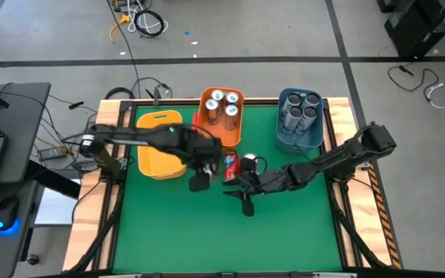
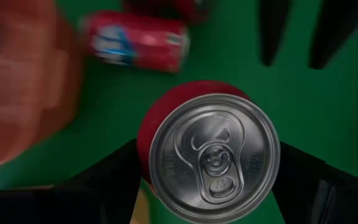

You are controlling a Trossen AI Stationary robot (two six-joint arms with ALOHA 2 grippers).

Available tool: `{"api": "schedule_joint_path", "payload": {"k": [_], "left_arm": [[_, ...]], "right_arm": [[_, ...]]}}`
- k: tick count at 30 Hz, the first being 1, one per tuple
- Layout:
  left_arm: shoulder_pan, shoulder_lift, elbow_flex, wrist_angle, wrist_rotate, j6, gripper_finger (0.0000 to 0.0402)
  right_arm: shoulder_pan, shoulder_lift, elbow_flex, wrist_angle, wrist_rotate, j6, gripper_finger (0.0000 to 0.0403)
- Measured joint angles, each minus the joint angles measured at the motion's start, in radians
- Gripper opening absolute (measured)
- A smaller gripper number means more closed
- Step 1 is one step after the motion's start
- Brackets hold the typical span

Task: Sort soda cans
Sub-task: Put the orange soda can into the yellow bin

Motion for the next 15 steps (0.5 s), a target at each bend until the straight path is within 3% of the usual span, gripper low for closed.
{"api": "schedule_joint_path", "payload": {"k": [8,15], "left_arm": [[0.096,-0.050,0.209,-0.250,-0.158,-0.074,0.0293],[0.263,-0.139,0.176,-0.322,-0.205,-0.166,0.0293]], "right_arm": [[0.000,-0.132,0.000,-0.162,0.021,-0.010,0.0137],[-0.002,-0.174,0.001,-0.219,0.034,-0.025,0.0140]]}}
